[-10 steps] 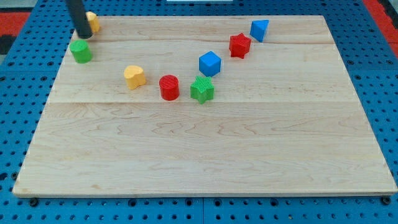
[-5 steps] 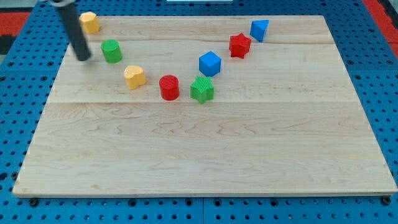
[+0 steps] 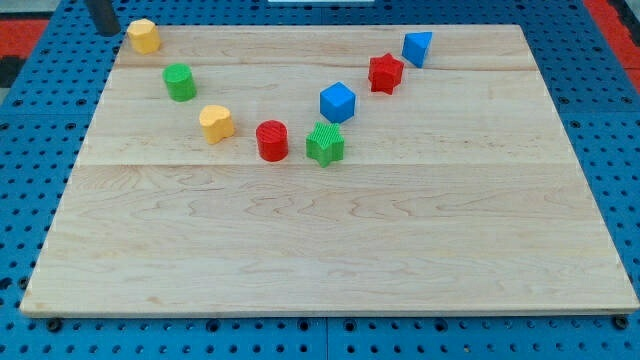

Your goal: Separate the green circle and yellow hexagon

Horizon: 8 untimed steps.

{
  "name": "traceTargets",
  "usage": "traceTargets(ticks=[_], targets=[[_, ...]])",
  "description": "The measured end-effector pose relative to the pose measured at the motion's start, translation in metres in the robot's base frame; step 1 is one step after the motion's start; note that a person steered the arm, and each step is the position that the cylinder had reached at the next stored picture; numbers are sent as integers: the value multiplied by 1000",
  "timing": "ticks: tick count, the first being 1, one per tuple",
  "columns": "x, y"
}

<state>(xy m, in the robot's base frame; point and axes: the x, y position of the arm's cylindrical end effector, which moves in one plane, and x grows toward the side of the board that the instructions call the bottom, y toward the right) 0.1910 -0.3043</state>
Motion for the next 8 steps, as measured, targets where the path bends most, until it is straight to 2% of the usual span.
traceTargets(ticks=[2, 3, 4, 5, 6, 7, 8], targets=[[19, 60], [1, 23], [9, 2], [77, 0], [211, 18], [308, 104], [316, 234]])
